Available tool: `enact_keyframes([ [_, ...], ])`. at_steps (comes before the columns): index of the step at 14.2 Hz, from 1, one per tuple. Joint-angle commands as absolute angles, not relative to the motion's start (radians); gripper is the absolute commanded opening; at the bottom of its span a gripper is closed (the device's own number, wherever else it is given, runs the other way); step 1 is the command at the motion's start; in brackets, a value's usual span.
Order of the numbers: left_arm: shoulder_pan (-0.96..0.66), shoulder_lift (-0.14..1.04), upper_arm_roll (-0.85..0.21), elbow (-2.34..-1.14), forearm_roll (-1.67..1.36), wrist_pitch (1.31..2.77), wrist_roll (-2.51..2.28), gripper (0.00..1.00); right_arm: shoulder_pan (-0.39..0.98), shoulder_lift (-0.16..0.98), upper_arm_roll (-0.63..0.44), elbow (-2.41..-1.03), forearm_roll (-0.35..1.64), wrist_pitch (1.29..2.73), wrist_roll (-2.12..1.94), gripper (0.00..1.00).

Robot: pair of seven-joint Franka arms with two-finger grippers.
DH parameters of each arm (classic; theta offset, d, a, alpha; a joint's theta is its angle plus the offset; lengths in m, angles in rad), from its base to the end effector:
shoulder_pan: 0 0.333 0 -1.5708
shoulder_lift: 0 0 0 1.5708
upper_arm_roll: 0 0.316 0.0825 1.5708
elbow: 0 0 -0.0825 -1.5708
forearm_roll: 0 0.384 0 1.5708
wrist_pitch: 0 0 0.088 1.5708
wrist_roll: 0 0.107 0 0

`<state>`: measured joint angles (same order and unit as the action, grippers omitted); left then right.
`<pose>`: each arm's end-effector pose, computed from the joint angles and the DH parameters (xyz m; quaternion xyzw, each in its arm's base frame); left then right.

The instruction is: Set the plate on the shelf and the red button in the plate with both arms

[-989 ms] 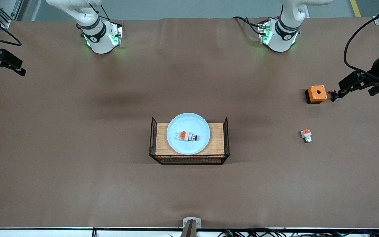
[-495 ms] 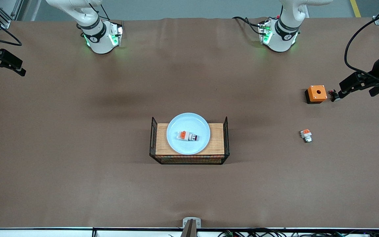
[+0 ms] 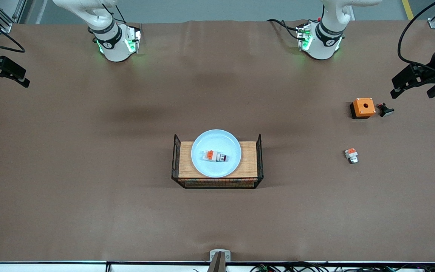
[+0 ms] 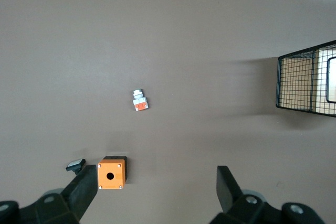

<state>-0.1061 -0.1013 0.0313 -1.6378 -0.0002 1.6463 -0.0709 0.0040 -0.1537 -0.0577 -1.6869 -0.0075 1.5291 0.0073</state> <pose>0.5289 -0.0387 0.6546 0.9985 -0.0019 0.0546 0.0057 0.5005 -0.0302 0.6473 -0.9995 0.0303 0.0022 0.0007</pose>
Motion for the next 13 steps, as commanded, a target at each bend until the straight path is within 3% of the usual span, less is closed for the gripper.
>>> enact_keyframes([
  [1,-0.095,-0.117,0.052,-1.677,-0.043,1.671,-0.067,1.00,-0.017,-0.170,-0.046,-1.692,-0.020,1.519,-0.008,1.00],
  [11,-0.089,-0.097,0.048,-1.672,-0.037,1.664,-0.057,1.00,-0.015,-0.172,-0.045,-1.692,-0.020,1.517,-0.008,1.00],
  [13,-0.089,-0.089,0.046,-1.671,-0.034,1.608,-0.055,1.00,-0.015,-0.172,-0.044,-1.692,-0.020,1.517,-0.006,1.00],
])
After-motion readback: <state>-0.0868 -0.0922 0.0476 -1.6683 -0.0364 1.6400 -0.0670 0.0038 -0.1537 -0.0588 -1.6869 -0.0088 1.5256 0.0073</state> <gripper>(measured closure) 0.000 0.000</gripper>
